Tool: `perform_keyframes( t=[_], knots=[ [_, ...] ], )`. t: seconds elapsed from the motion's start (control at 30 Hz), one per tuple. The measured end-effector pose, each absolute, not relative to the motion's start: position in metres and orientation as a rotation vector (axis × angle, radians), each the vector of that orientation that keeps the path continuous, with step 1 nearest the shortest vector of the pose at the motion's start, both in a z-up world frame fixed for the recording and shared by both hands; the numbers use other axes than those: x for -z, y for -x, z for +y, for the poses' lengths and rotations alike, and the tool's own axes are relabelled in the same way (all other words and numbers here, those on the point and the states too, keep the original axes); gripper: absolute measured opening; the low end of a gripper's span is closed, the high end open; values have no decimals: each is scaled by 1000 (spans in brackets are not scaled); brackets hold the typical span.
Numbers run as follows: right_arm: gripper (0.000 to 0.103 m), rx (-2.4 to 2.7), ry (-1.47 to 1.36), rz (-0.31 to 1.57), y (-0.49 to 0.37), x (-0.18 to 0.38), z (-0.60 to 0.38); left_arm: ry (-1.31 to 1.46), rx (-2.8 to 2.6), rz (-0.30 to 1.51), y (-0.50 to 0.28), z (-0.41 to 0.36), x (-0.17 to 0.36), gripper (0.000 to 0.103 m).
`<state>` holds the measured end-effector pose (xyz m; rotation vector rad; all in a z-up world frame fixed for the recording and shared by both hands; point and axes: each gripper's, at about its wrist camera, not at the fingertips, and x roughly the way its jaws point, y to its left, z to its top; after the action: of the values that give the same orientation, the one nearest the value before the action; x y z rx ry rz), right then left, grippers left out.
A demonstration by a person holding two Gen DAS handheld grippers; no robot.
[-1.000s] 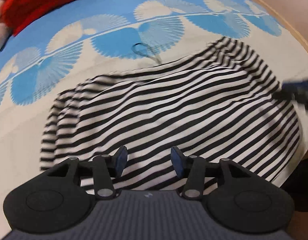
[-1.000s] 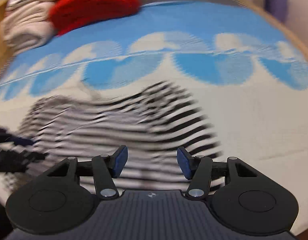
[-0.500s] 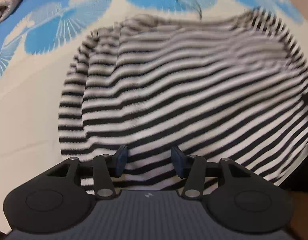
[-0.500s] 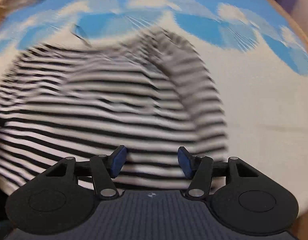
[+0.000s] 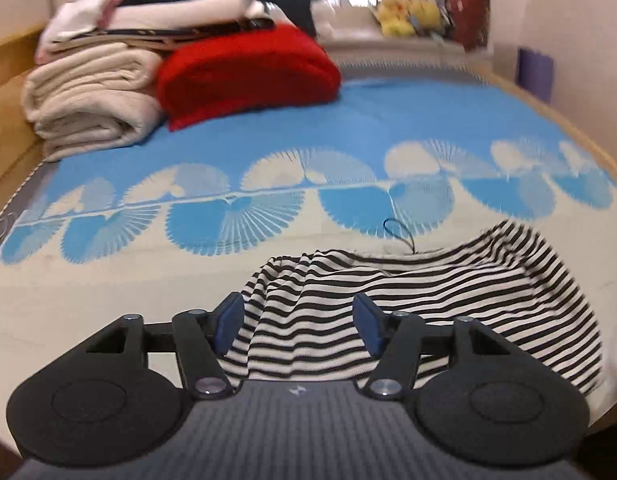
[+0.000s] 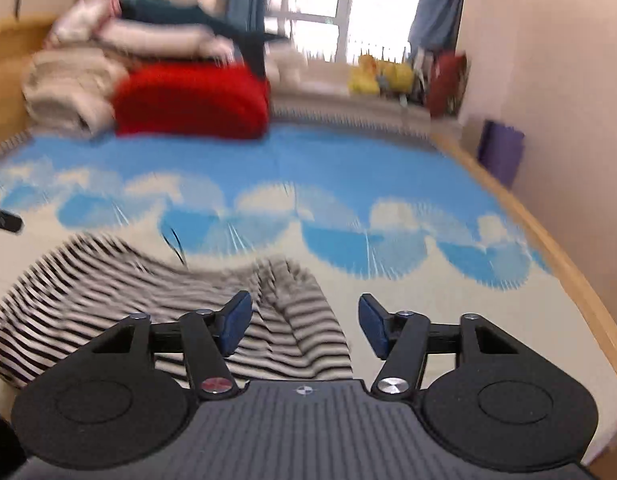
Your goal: Fold small clothes
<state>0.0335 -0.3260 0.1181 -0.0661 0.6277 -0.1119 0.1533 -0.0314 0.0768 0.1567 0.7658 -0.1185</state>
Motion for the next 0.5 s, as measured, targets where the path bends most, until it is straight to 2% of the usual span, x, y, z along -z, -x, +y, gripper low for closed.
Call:
perform_keyframes(
  t=[0.1,0.23,0.33,0.47,0.5],
  knots=[
    [68,105,-25,602,-14,-122,-332,-77,121,766,-120,-22,-68,71],
    [68,147,-77,633,-6,-94,-332,-102,126,793,-88,-20,-29,70],
    [67,178,-114,711,-8,-69,-329,-146,134,889,-84,-24,1,63],
    [67,140,-99,757,-9,-58,-326,-165,180,841,-81,-22,7,62],
    [67,140,-94,759,-8,-57,-325,-175,173,840,-81,-22,10,58]
  ],
)
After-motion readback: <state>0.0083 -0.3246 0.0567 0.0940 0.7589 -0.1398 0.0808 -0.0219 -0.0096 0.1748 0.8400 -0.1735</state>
